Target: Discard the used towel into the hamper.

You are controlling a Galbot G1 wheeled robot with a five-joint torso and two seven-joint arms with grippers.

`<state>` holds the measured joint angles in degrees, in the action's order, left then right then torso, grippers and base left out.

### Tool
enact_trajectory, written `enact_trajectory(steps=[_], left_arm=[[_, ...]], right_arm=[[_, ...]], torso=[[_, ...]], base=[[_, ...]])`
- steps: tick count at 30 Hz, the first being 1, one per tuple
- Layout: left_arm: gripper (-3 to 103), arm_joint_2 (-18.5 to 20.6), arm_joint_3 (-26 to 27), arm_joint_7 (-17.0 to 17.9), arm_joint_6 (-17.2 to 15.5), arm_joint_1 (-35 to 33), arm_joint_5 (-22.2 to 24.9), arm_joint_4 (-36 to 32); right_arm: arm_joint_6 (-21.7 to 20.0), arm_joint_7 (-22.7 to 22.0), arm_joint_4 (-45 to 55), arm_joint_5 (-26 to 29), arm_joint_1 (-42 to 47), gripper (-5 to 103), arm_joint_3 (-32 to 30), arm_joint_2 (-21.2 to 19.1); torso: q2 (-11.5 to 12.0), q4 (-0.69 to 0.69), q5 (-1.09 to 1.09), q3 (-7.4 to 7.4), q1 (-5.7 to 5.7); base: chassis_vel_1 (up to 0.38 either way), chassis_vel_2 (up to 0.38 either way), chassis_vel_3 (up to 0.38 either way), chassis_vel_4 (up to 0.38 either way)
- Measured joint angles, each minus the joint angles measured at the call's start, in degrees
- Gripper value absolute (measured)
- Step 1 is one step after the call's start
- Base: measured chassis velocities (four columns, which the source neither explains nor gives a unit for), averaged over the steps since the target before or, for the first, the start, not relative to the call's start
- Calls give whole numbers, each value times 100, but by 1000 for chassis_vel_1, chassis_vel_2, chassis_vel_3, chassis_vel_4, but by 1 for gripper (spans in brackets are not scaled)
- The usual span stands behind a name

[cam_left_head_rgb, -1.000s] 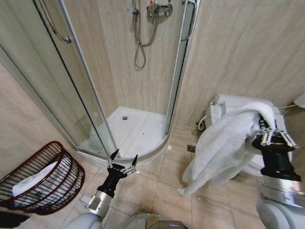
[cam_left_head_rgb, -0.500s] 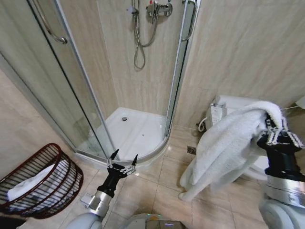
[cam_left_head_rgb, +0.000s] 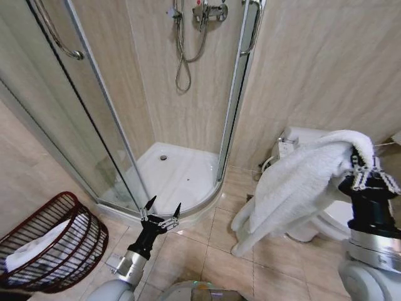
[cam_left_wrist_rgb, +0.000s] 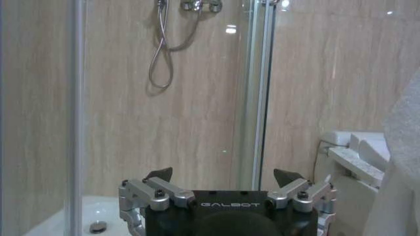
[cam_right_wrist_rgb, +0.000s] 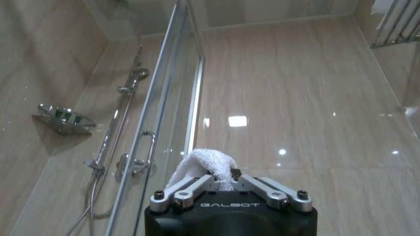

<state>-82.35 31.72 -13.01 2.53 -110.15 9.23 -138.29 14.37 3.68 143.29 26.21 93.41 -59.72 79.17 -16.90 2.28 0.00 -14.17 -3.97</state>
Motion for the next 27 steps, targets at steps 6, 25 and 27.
enact_trajectory(steps=[6,25,27], left_arm=[[100,0,0,0,0,0,0,0],[100,0,0,0,0,0,0,0],[100,0,0,0,0,0,0,0]], right_arm=[[0,4,-3,13,-30,3,1,-26],[81,6,-5,170,4,3,-57,-64],[81,5,-6,186,2,3,-63,-76]], torso=[[-161,0,-1,-108,-54],[-625,0,0,-413,-211],[-656,0,0,-432,-222]], base=[[0,0,0,0],[0,0,0,0],[0,0,0,0]])
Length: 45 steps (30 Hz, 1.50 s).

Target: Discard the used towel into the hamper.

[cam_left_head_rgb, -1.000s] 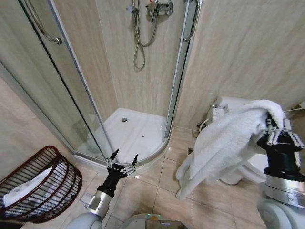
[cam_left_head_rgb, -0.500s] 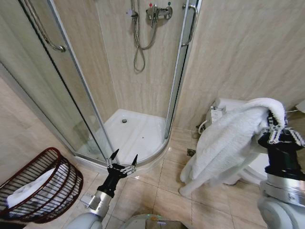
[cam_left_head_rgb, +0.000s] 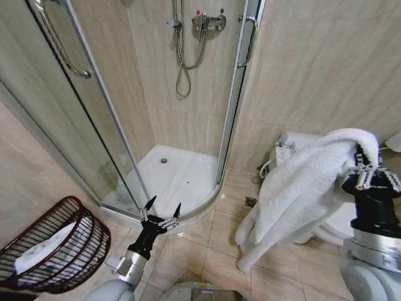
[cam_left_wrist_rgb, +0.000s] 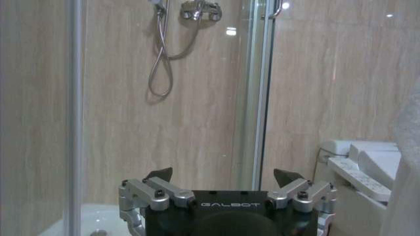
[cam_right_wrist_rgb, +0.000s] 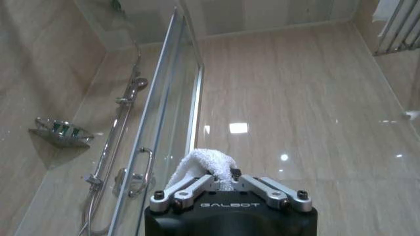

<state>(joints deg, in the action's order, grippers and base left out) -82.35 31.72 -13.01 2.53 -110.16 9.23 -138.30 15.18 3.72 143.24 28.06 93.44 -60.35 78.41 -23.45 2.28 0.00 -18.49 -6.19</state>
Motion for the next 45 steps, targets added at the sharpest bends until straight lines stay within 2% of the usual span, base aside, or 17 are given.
enact_trajectory(steps=[14,20,23,28,45], left_arm=[[100,0,0,0,0,0,0,0],[100,0,1,0,0,0,0,0],[100,0,0,0,0,0,0,0],[100,0,0,0,1,0,0,0],[100,0,0,0,0,0,0,0]], right_arm=[[-9,-9,0,73,-25,3,-31,-33],[-37,-30,0,96,-42,3,-34,-34],[-46,-36,0,127,-45,3,-35,-37],[-48,-37,0,174,-63,3,-49,-59],[-38,-26,0,203,-75,3,-126,-84]], torso=[[-359,-1,1,-234,-124],[-434,0,1,-277,-151],[-491,-3,-1,-315,-179],[-607,1,-1,-389,-226],[-992,-1,0,-623,-371]], base=[[62,-63,-93,80],[133,-96,-102,82],[35,-3,-6,25],[-48,11,46,-39],[-4,1,10,-2]])
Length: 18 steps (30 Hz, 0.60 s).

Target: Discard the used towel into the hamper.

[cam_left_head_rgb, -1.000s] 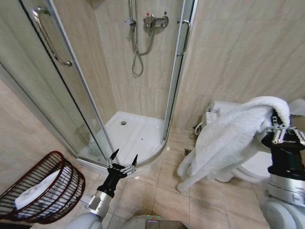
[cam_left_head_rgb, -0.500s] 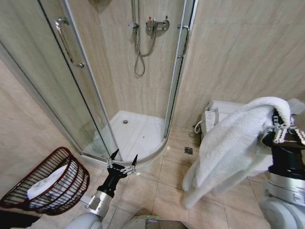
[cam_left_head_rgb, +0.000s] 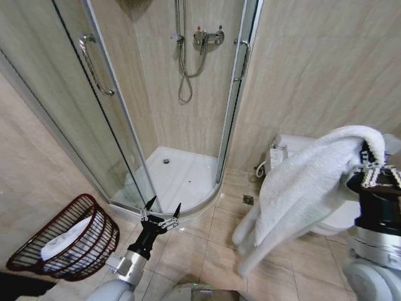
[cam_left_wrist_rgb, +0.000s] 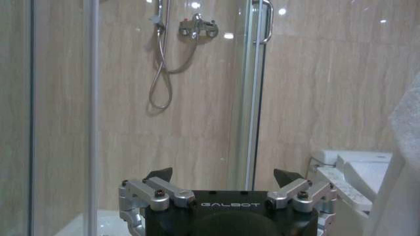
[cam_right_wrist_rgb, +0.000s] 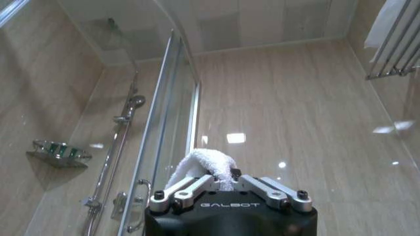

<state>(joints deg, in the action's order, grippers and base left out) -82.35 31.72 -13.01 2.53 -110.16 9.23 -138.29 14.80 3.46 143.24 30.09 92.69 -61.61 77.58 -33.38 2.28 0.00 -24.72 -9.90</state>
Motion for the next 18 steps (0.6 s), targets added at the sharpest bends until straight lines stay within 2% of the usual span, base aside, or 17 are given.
enact_trajectory(steps=[18], left_arm=[[100,0,0,0,0,0,0,0]], right_arm=[[84,60,0,31,-7,3,-21,-10]], torso=[[-442,0,0,-263,-181]], base=[[0,0,0,0]])
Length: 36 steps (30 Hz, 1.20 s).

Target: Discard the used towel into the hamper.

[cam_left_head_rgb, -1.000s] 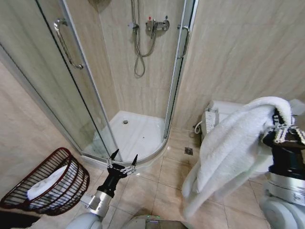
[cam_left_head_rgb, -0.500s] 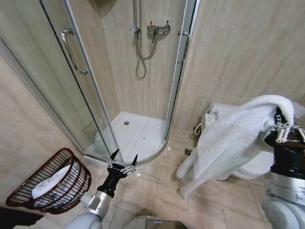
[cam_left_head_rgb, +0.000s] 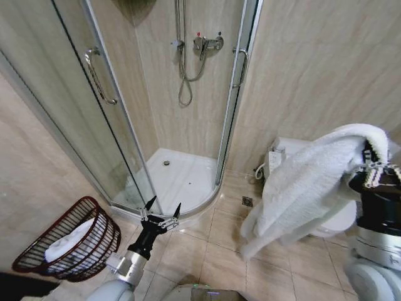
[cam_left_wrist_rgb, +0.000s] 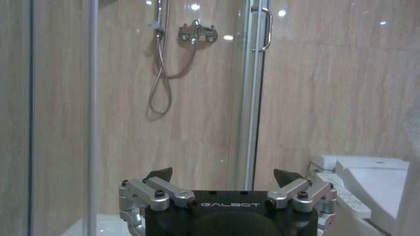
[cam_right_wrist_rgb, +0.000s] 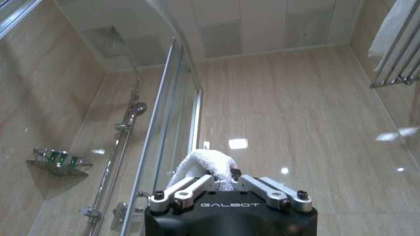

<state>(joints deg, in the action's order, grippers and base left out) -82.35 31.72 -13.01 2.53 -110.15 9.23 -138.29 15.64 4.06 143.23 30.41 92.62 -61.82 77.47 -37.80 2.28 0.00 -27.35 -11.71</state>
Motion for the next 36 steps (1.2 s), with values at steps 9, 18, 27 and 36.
enact_trajectory(steps=[9,18,27,36], left_arm=[[100,0,0,0,0,0,0,0],[100,0,0,0,0,0,0,0],[100,0,0,0,0,0,0,0],[100,0,0,0,0,0,0,0]], right_arm=[[4,-20,0,16,-31,3,-5,-36],[3,-20,0,40,-37,3,-24,-74],[3,13,0,71,-41,3,-49,-66],[31,58,0,68,-40,3,-70,-48]], torso=[[-212,-3,1,-121,-79],[-405,0,0,-243,-167],[-610,0,0,-358,-252],[-835,0,0,-486,-351]], base=[[67,-73,-93,79],[43,-24,-40,39],[-18,0,14,-7],[0,0,0,0]])
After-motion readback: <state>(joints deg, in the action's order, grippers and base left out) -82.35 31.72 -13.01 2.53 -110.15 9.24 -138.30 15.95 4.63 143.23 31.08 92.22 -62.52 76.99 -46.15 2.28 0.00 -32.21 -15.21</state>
